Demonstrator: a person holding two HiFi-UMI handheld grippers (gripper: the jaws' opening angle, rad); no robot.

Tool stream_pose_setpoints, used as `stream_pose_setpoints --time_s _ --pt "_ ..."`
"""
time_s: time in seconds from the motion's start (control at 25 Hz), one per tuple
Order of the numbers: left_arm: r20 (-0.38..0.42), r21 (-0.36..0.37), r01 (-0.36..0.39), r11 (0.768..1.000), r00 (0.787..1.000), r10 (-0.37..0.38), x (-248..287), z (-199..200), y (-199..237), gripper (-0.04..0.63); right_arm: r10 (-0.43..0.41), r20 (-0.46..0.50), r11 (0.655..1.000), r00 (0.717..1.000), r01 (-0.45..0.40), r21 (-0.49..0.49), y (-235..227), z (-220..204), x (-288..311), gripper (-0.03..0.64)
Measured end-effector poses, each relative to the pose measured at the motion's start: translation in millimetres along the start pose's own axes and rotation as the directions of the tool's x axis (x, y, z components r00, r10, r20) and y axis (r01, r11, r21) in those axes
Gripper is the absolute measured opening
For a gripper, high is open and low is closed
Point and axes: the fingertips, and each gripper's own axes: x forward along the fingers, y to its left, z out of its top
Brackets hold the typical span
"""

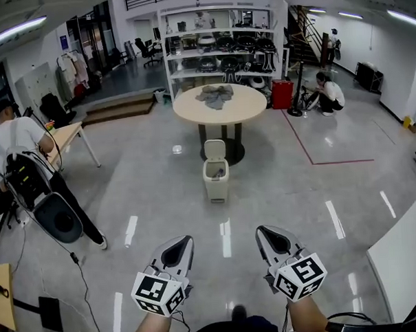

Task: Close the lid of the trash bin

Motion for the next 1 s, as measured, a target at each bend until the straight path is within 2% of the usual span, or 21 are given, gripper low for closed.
stream_pose_setpoints --time_s 0.2,0.44,0.56,0.76,1.0 --pt "-0.009 0.012 -0.016 1.000 1.000 0.016 62 -23 -1 -0.003 0.018 0.006 1.000 1.000 -0.018 -0.010 -62 -19 24 0.011" --pt "-0.012 -0.006 -0.032 0.999 0.999 0.032 102 -15 17 -0.003 0.045 0.001 0.998 0.999 -0.045 -0.033 -86 -17 55 0.011" --pt "-0.011 -0.013 -0.025 1.000 1.000 0.025 129 -17 29 -0.003 0.035 -0.004 0.999 0.999 -0.035 -0.005 -104 -21 76 0.011" --pt "0.001 -0.015 0.011 1.000 1.000 -0.011 175 -14 60 -0.003 0.028 -0.006 0.999 1.000 -0.028 -0.024 -126 -18 120 0.011" --pt "0.038 -0.030 0.039 0.999 0.999 -0.038 228 -6 120 -0.003 0.015 -0.017 0.998 1.000 -0.016 -0.057 -149 -13 194 0.011"
